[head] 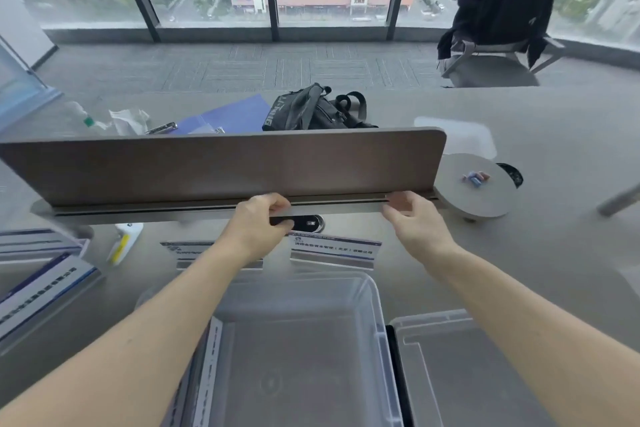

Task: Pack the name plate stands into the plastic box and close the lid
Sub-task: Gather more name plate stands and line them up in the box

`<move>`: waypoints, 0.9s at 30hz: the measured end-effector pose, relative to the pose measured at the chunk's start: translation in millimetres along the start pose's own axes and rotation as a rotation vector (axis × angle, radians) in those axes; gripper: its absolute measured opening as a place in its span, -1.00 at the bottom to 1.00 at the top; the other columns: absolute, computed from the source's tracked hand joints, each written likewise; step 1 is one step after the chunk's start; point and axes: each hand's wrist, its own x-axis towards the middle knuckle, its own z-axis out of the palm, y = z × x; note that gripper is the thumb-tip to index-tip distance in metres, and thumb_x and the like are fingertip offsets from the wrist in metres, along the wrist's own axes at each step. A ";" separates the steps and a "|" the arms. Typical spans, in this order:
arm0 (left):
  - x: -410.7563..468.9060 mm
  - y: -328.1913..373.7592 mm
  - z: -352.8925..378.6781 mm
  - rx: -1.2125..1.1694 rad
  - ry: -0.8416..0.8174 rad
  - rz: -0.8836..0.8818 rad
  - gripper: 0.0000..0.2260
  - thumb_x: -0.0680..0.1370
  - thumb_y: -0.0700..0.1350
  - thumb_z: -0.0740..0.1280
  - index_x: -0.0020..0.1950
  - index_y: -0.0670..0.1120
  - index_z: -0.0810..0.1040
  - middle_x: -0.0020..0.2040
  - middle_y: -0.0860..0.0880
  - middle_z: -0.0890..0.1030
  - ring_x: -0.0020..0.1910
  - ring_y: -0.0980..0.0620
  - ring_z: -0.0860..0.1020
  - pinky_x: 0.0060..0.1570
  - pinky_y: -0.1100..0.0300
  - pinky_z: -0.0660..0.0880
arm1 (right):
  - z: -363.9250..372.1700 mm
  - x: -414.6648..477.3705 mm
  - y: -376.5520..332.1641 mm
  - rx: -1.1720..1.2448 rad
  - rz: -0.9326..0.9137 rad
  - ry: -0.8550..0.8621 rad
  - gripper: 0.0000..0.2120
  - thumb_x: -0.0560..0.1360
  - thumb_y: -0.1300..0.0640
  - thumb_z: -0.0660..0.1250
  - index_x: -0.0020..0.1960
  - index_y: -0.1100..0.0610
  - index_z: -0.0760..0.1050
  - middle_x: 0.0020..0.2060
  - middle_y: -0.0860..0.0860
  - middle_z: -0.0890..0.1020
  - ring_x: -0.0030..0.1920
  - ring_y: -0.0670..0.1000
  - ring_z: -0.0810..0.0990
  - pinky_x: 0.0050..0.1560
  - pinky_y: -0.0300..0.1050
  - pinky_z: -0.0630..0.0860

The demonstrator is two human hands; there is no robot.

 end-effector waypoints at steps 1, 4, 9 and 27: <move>5.9 -4.5 6.5 0.059 -0.061 0.000 -0.71 0.54 -0.09 0.46 0.26 -0.02 0.62 0.15 0.09 0.64 0.18 0.06 0.60 0.18 0.23 0.45 | 5.2 5.9 8.2 -0.062 -0.009 -0.029 -0.64 0.55 0.03 0.37 0.32 0.06 0.52 0.20 -0.06 0.62 0.17 -0.01 0.59 0.16 -0.11 0.49; 28.1 -19.5 34.9 0.234 -0.204 0.021 -0.58 0.52 -0.06 0.48 0.37 0.01 0.55 0.31 0.02 0.60 0.32 -0.04 0.54 0.29 0.10 0.45 | 31.9 27.9 42.4 -0.199 -0.049 -0.113 -0.57 0.51 0.10 0.43 0.36 0.08 0.50 0.24 -0.03 0.60 0.24 0.03 0.58 0.13 -0.18 0.42; 58.7 -40.9 61.3 0.260 -0.259 0.113 -0.53 0.49 -0.13 0.51 0.39 0.02 0.56 0.33 0.02 0.59 0.33 -0.02 0.54 0.25 0.12 0.47 | 56.8 53.0 87.0 -0.333 -0.158 -0.190 -0.52 0.48 0.16 0.44 0.38 0.03 0.48 0.27 -0.05 0.57 0.28 -0.01 0.53 0.16 -0.27 0.34; 60.7 -23.4 32.7 0.382 -0.295 0.318 -0.89 0.61 -0.11 0.38 -0.05 -0.10 0.67 -0.26 -0.04 0.64 -0.23 -0.13 0.52 -0.23 0.12 0.39 | 35.2 49.2 83.9 -0.422 -0.568 0.052 -0.83 0.54 0.26 0.36 0.09 0.13 0.66 -0.02 -0.01 0.74 -0.03 0.09 0.71 -0.02 0.10 0.65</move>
